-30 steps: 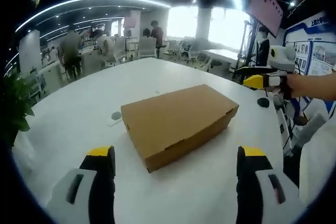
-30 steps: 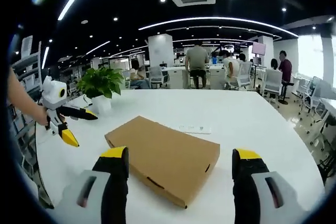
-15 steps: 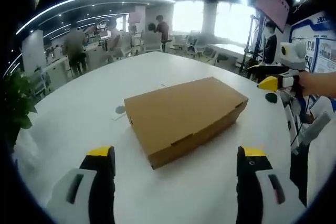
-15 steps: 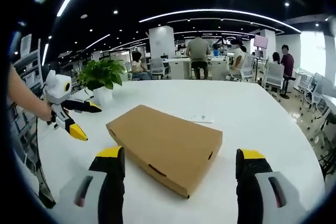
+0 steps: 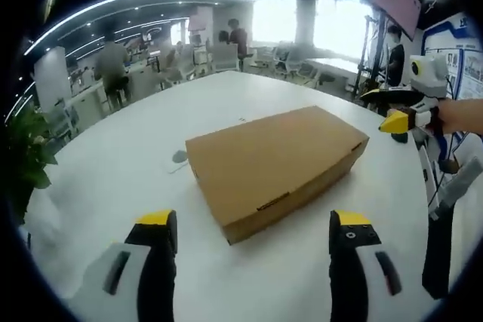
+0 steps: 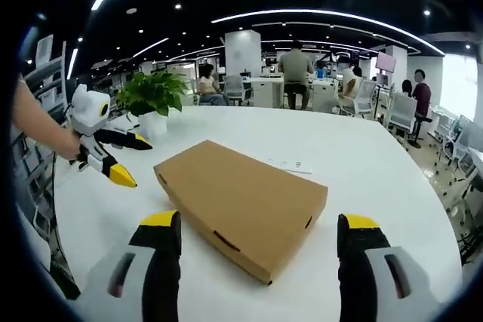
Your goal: Operate the shoe box by opening the lid, removing the specified soft item, and placing it in the target area until the item is outside and the box remains undamaged.
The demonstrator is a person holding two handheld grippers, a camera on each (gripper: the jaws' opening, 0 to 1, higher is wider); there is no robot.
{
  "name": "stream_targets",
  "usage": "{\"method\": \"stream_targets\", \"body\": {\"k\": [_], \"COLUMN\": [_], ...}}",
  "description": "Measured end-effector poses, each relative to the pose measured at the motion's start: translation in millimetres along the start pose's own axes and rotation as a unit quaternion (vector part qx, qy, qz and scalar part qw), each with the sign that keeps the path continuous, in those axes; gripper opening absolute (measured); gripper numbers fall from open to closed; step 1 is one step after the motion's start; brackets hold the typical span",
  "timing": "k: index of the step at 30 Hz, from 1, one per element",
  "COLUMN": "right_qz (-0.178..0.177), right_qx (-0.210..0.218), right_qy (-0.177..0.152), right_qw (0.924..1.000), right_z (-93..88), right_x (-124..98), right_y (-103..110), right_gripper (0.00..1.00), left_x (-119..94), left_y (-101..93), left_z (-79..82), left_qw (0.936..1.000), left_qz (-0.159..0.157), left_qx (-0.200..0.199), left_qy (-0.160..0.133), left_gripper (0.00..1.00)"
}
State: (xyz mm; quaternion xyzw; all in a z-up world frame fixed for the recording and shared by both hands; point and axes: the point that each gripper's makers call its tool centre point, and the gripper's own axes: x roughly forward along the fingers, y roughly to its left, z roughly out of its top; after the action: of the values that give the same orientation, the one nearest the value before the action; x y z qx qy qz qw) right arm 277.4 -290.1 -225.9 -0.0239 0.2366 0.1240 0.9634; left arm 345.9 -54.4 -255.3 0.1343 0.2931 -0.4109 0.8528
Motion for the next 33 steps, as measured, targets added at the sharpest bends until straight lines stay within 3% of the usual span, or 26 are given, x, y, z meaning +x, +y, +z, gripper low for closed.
{"method": "stream_targets", "body": {"k": [3, 5, 6, 7, 9, 11, 13, 15, 16, 20, 21, 25, 29, 33], "right_qz": [0.000, -0.010, -0.011, -0.009, -0.009, -0.009, -0.007, -0.003, -0.009, -0.026, -0.013, -0.001, 0.000, -0.001], "right_qx": [-0.001, -0.004, -0.004, 0.012, 0.021, 0.017, 0.003, -0.028, -0.033, -0.033, -0.013, -0.041, -0.027, -0.031], "right_qy": [0.008, 0.058, 0.063, 0.069, 0.071, 0.080, 0.083, 0.056, 0.052, 0.033, 0.042, 0.050, 0.042, 0.051], "right_qw": [1.0000, 0.9983, 0.9979, 0.9975, 0.9972, 0.9966, 0.9965, 0.9980, 0.9980, 0.9986, 0.9990, 0.9979, 0.9988, 0.9982], "right_z": [-4.5, -23.5, -25.9, -30.5, -34.1, -37.4, -38.1, -27.0, -24.1, -13.3, -16.9, -21.9, -23.9, -28.4], "right_x": [1.1, -0.1, -0.3, 0.3, 1.3, 2.6, 6.9, 14.1, 15.6, 22.0, 25.7, 34.3, 38.4, 41.8], "right_y": [0.3, -2.2, -2.4, -0.8, -2.2, -2.2, -2.2, -1.9, -3.1, -7.6, -3.0, 2.0, 5.2, 8.7], "right_gripper": [0.90, 0.94, 0.93, 0.93, 0.94, 0.94, 0.93, 0.93, 0.95, 1.00, 1.00, 1.00, 0.94, 0.92], "left_x": [5.3, 11.4, 11.0, 13.0, 15.9, 17.7, 24.4, 29.0, 30.6, 36.1, 38.0, 41.1, 46.7, 47.5], "left_y": [2.1, 2.0, 6.8, 17.1, 22.1, 20.3, 10.5, 12.9, 12.6, 5.2, 6.9, 4.9, 4.2, 5.1], "left_z": [-1.5, -4.0, -6.9, -2.8, 3.9, 4.6, -1.5, -2.1, 1.5, 2.3, 5.4, 5.8, -2.2, -0.4], "left_qw": [1.0000, 0.9978, 0.9970, 0.9968, 0.9959, 0.9957, 0.9929, 0.9954, 0.9983, 0.9989, 0.9991, 0.9988, 0.9990, 0.9992], "left_qz": [0.002, -0.013, 0.000, 0.022, 0.023, 0.014, -0.020, -0.014, -0.015, -0.024, -0.017, -0.014, -0.013, -0.008], "left_qx": [0.002, -0.064, -0.076, -0.077, -0.086, -0.091, -0.115, -0.091, -0.052, -0.025, -0.026, -0.041, -0.028, -0.027], "left_qy": [0.006, 0.007, 0.016, 0.003, -0.012, -0.005, 0.023, 0.027, 0.022, 0.033, 0.028, 0.024, 0.033, 0.028], "left_gripper": [0.81, 0.78, 0.75, 0.74, 0.73, 0.74, 0.84, 0.86, 0.86, 0.94, 0.99, 0.99, 0.99, 0.88]}}
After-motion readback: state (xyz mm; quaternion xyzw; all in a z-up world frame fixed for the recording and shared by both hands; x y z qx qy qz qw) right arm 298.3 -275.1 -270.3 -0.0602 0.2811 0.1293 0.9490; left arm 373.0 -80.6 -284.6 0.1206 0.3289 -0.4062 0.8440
